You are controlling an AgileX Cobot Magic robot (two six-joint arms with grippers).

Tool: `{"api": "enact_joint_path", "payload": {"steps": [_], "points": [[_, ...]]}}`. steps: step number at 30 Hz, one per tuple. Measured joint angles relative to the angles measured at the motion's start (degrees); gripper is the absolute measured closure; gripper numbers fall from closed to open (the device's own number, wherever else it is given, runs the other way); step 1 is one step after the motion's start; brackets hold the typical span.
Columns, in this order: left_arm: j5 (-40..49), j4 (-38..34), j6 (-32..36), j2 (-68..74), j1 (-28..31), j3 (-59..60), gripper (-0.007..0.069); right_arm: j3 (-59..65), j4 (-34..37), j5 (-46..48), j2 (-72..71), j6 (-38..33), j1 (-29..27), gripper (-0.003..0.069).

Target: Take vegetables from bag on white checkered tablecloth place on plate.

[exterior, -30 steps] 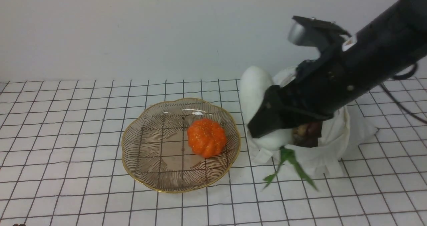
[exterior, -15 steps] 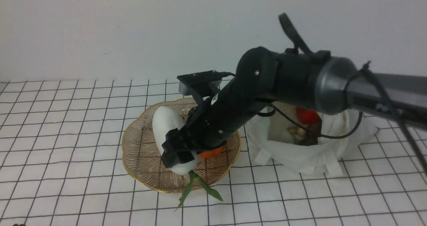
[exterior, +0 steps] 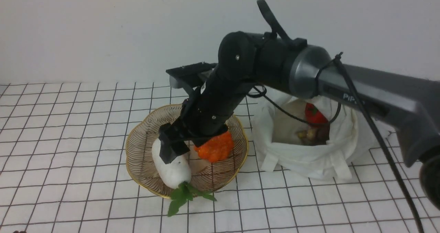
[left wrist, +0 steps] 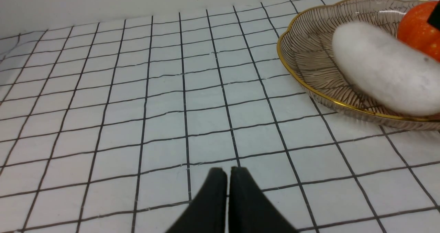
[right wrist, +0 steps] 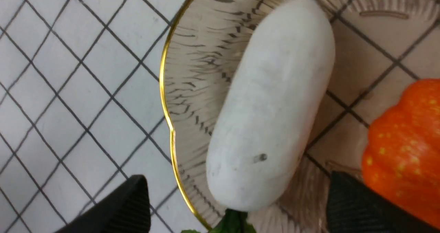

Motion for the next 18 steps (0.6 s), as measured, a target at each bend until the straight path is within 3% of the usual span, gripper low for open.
{"api": "enact_joint_path", "payload": {"steps": [2, 6, 8, 10, 11, 13, 18], "points": [[0.0, 0.0, 0.0, 0.0, 0.0, 0.0, 0.0633, -4.7, -5.7, 4.9, 0.0, 3.3, 0.0, 0.0069], [0.0, 0.0, 0.0, 0.0, 0.0, 0.0, 0.0633, -7.9, -14.8, 6.2, -3.1, 8.3, 0.0, 0.0231], [0.0, 0.0, 0.0, 0.0, 0.0, 0.0, 0.0633, -7.4, -17.8, 6.8, -7.1, 10.3, 0.0, 0.0361], [0.0, 0.0, 0.0, 0.0, 0.0, 0.0, 0.0633, -6.5, -18.9, 6.9, -9.5, 11.1, -0.1, 0.0424], [0.0, 0.0, 0.0, 0.0, 0.0, 0.0, 0.0633, -4.2, -20.4, 7.0, -13.8, 12.2, -0.1, 0.052], [0.0, 0.0, 0.0, 0.0, 0.0, 0.0, 0.0633, -0.3, -22.6, 7.1, -20.0, 13.3, -0.1, 0.0615], [0.0, 0.0, 0.0, 0.0, 0.0, 0.0, 0.0633, 10.5, -28.7, 7.5, -36.1, 17.5, -0.1, 0.0669]]}}
